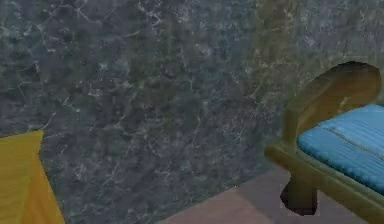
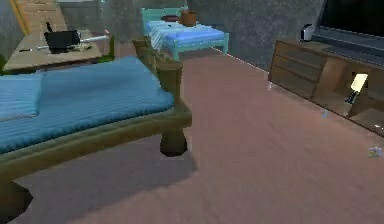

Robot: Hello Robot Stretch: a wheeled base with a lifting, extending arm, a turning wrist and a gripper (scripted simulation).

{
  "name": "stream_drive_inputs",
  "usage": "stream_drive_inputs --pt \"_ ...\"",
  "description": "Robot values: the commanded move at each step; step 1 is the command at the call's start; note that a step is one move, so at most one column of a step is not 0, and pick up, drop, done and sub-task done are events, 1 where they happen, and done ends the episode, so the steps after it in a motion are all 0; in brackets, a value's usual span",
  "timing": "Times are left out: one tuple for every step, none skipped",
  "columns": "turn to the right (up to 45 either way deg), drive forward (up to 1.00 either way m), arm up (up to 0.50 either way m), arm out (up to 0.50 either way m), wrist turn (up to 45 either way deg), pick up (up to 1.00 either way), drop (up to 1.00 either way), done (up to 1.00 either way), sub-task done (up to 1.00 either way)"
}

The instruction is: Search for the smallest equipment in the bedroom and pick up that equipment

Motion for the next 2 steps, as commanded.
stream_drive_inputs --pt "45.0 0.00 0.00 0.00 0.0 0.00 0.00 0.00 0.00" --pt "42.0 0.00 0.00 0.00 0.0 0.00 0.00 0.00 0.00"
